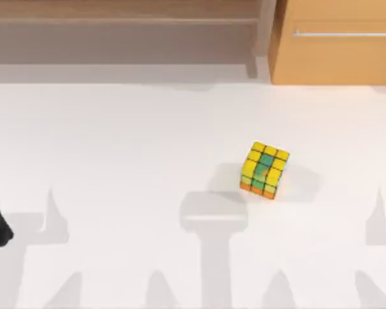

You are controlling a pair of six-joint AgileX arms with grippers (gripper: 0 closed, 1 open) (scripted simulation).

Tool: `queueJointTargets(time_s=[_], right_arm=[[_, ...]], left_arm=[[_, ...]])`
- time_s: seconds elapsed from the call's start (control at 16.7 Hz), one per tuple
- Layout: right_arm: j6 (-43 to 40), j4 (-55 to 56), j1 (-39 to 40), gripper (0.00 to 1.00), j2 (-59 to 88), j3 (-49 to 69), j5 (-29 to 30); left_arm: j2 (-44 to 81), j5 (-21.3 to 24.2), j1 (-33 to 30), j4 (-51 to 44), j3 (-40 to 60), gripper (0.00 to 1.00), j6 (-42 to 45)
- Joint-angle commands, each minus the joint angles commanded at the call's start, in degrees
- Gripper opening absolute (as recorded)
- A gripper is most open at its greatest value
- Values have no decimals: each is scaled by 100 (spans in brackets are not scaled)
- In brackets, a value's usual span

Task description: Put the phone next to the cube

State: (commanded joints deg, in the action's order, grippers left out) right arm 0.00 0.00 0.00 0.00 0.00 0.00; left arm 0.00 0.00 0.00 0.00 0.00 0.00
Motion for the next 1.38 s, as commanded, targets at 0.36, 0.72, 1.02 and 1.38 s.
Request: queueJointTargets(time_s=[0.36,0.72,1.02,1.38], right_arm=[[0,0,0,100,0,0,0],[0,0,0,100,0,0,0],[0,0,0,100,0,0,0],[0,0,0,100,0,0,0]], left_arm=[[598,-39,197,-309,587,100,236],[3336,-66,793,-1579,2789,100,1071],[6766,-35,1340,-3098,4826,100,1932],[10046,3,1894,-4687,6938,100,2887]])
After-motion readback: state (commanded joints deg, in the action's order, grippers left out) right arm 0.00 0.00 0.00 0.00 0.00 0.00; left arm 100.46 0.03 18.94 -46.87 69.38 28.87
